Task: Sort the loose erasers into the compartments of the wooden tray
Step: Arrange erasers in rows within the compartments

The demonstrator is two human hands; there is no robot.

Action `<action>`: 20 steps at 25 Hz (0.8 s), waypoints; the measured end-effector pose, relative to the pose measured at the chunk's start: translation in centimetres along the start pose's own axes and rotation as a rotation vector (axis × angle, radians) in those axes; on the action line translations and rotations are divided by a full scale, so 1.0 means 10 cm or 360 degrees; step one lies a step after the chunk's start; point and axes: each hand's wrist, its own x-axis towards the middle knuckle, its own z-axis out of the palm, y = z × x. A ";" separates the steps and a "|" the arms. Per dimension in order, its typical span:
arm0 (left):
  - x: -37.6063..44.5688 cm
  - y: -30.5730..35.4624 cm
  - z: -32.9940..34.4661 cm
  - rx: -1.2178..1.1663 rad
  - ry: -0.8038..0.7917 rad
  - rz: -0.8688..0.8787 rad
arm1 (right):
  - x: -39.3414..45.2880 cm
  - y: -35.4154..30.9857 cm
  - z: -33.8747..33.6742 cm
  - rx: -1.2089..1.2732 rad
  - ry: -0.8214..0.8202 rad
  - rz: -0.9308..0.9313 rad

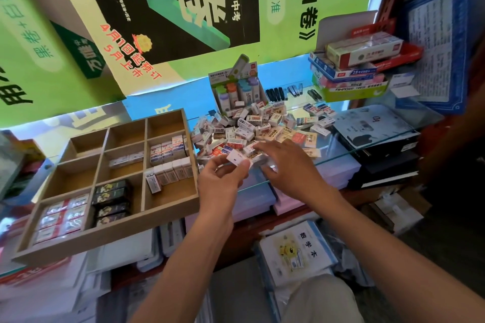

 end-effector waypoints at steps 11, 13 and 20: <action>0.00 0.34 -0.66 -0.0197 0.0066 0.0144 | 0.22 -0.69 -0.23 0.2246 -0.0136 0.0934; 0.03 0.37 -0.84 -0.0157 0.0091 0.0168 | 0.28 -0.89 -0.22 0.2418 -0.0224 0.1014; 0.12 0.58 -1.64 0.0126 0.0328 0.0336 | 0.52 -1.52 -0.05 0.2144 -0.0292 0.0782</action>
